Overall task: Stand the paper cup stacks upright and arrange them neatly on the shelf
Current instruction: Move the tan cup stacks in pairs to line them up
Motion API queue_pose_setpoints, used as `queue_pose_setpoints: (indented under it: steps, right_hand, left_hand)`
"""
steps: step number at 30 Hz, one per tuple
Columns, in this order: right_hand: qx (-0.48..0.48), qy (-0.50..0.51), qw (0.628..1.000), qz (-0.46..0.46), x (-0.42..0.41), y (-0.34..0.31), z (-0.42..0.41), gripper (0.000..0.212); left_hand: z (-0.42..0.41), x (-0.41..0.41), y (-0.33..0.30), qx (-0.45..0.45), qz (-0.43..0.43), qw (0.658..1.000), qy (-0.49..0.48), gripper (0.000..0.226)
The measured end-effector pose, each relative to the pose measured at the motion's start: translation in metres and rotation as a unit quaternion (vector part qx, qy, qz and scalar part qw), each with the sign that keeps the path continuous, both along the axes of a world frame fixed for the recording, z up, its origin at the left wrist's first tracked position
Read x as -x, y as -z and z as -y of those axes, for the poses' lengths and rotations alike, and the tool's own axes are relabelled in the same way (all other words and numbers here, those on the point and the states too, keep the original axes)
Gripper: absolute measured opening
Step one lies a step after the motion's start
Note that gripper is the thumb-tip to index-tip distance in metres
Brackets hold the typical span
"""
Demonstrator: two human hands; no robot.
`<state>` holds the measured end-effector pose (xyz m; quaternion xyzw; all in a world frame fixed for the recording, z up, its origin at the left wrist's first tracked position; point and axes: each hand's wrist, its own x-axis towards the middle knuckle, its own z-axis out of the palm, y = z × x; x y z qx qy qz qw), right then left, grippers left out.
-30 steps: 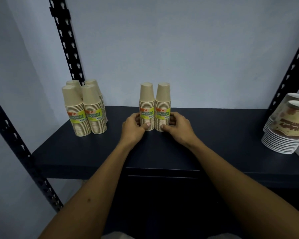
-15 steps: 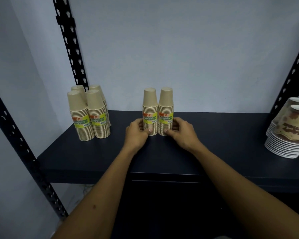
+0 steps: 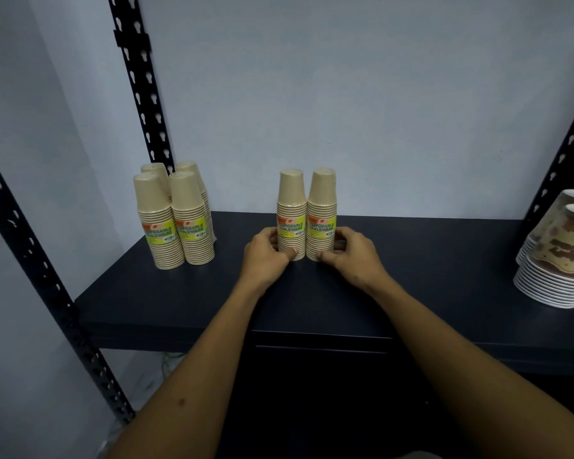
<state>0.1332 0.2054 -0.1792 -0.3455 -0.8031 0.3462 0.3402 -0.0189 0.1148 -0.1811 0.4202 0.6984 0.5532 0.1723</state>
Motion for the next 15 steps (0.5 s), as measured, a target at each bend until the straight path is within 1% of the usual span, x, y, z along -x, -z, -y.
queue_pose_setpoints:
  steps: [2, 5, 7, 10, 13, 15]
  right_hand:
    - [-0.022, 0.009, 1.0, 0.014, -0.001, 0.0, 0.0, 0.057]
    - [-0.047, 0.041, 0.997, 0.054, -0.005, 0.0, 0.002, 0.068]
    - [-0.051, 0.062, 0.994, 0.076, -0.01, 0.0, 0.006, 0.071]
    - [-0.072, 0.085, 0.991, 0.078, -0.017, 0.001, 0.016, 0.064]
    - [-0.089, 0.113, 0.988, 0.06, -0.023, -0.001, 0.028, 0.055]
    - [-0.109, 0.105, 0.988, 0.044, -0.022, -0.002, 0.041, 0.048]
  left_hand:
    - [0.002, 0.0, 0.0, 0.002, -0.005, 1.0, 0.001, 0.061]
    - [0.008, 0.003, 0.0, 0.006, 0.005, 1.0, -0.016, 0.07]
    - [0.014, 0.005, 0.0, 0.011, -0.002, 0.999, -0.035, 0.07]
    - [0.029, 0.009, 0.002, 0.014, -0.028, 0.998, -0.057, 0.061]
    - [0.048, 0.018, 0.003, 0.015, -0.054, 0.996, -0.072, 0.043]
    - [0.064, 0.026, 0.002, 0.014, -0.057, 0.995, -0.085, 0.031]
